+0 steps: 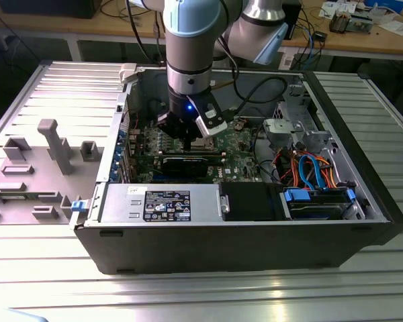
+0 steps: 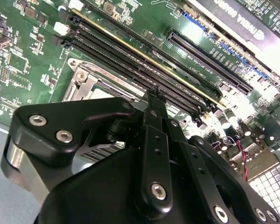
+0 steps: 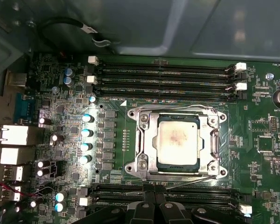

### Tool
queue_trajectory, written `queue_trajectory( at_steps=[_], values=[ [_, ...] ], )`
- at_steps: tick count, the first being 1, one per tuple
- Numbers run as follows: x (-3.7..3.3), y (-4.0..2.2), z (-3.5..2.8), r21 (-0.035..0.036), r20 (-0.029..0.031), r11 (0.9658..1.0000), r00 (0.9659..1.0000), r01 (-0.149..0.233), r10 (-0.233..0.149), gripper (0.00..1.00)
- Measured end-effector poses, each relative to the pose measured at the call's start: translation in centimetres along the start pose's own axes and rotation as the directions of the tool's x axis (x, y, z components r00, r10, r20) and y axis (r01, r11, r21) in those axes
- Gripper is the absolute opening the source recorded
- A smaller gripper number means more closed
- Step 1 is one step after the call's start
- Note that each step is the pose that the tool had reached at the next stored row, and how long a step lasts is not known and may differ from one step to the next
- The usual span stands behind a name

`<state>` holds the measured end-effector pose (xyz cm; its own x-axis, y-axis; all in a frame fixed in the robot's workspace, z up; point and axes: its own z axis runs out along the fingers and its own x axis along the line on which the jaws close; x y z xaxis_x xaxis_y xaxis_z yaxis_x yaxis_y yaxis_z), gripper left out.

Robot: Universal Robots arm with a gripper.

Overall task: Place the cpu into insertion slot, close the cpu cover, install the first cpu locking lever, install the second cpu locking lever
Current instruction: 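Install the second cpu locking lever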

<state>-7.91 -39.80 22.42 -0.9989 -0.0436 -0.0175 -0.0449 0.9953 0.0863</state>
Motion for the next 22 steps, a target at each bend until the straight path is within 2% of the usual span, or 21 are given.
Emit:
queue_trajectory(
  at_steps=[13,14,15,16,19,21,22],
  values=[
    [0.0,0.0,0.05,-0.0002,0.0,1.0,1.0,0.0,0.0,0.11],
    [0.0,0.0,0.07,-0.001,-0.0062,1.0,1.0,-0.001,0.001,0.11],
    [0.0,-0.01,0.07,-0.0016,-0.0163,1.0,0.9999,-0.001,0.001,0.11],
    [0.0,-0.03,0.07,-0.0017,-0.0208,1.0,0.9998,0.0,0.0,0.11],
    [0.02,-0.07,0.2,-0.0042,-0.0267,0.9997,0.9994,0.024,-0.024,0.11],
    [0.06,-0.15,0.23,-0.0078,-0.0275,0.9994,0.9991,0.033,-0.033,0.11],
    [0.15,-0.28,0.22,-0.0119,-0.0274,0.9993,0.999,0.035,-0.035,0.11]
  ],
)
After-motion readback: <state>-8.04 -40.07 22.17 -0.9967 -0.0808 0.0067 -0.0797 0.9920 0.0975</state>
